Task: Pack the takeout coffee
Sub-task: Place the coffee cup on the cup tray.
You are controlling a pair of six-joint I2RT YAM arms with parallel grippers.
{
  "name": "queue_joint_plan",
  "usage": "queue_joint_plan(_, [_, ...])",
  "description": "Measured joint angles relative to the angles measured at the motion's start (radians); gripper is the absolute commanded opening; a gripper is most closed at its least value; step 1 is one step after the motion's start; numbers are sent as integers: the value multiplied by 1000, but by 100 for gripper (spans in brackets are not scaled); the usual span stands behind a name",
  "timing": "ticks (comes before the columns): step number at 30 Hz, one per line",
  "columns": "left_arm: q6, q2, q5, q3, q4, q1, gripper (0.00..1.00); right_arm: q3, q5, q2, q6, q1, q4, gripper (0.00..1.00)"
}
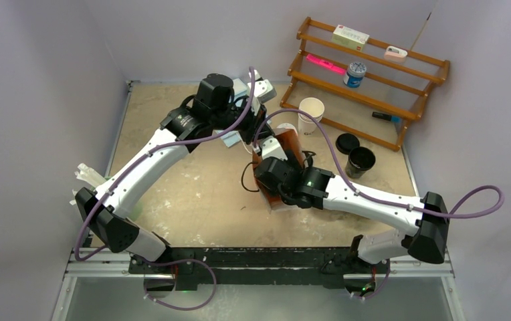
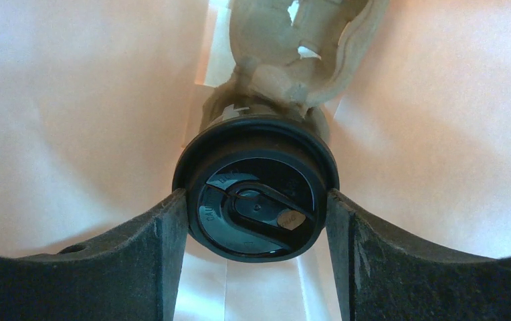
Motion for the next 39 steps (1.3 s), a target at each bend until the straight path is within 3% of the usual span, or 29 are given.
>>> queue_joint_plan(15, [0, 0, 5, 0, 0, 0, 0, 14, 48, 18, -2, 0, -34, 0])
queue_joint_plan(39, [0, 30, -12, 0, 14, 14, 0, -47, 46, 95, -37, -43, 116, 0])
